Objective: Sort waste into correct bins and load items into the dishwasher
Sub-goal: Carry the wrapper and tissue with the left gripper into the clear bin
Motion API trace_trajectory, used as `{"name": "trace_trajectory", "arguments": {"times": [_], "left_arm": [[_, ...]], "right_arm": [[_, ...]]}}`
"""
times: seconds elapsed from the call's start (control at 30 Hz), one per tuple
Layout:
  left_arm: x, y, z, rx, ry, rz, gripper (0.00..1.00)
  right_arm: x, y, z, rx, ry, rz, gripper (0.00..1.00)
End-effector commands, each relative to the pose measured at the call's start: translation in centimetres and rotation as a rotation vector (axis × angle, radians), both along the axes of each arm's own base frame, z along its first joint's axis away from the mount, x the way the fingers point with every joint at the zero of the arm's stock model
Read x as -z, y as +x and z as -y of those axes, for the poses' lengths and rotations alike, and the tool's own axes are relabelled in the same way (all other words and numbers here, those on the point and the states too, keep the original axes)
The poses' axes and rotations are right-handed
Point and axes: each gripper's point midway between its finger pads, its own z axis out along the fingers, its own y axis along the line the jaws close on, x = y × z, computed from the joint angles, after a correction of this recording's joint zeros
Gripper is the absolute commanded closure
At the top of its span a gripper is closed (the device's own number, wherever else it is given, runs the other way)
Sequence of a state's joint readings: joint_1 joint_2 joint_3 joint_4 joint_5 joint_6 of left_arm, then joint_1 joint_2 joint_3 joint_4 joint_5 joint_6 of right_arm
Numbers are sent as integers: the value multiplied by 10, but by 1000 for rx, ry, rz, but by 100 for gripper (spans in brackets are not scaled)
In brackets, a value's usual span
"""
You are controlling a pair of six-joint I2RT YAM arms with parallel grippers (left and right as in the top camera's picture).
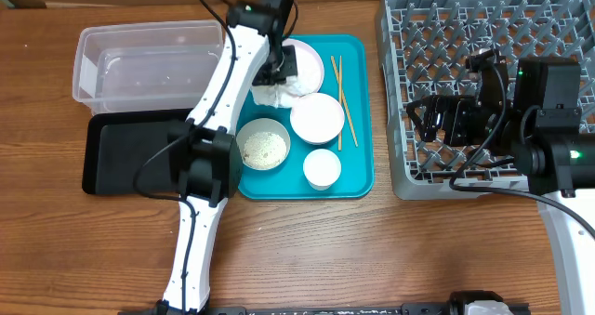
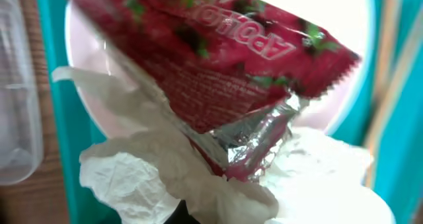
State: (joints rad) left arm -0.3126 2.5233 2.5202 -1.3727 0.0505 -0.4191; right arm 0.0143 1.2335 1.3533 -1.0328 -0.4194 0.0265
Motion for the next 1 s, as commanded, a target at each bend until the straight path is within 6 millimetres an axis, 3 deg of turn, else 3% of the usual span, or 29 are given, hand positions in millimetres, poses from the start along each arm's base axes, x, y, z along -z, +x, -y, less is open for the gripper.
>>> {"name": "trace_trajectory", "arguments": {"times": [0.0, 0.3, 0.47, 0.63, 0.73, 0.87, 0.97], "left_arm": [[-20, -2, 9, 42, -46, 10, 96], [-38, -30, 1, 41, -24, -71, 96], [-56, -32, -3, 36, -24, -49, 96], [-90, -23, -10, 19, -42, 50, 96], [-110, -16, -28, -20, -10, 119, 96], [-116, -8, -58, -88, 9, 139, 96], [-114, 0, -103, -225, 17, 134, 96]], "right_arm": [[-10, 2, -1, -1, 9, 26, 2], [-10, 2, -1, -1, 9, 27, 2], [-10, 2, -1, -1, 9, 27, 3], [-10, 2, -1, -2, 9, 27, 3], [-10, 2, -1, -1, 9, 26, 3], [-10, 2, -1, -1, 9, 26, 3], [-10, 2, -1, -2, 9, 26, 4]]}}
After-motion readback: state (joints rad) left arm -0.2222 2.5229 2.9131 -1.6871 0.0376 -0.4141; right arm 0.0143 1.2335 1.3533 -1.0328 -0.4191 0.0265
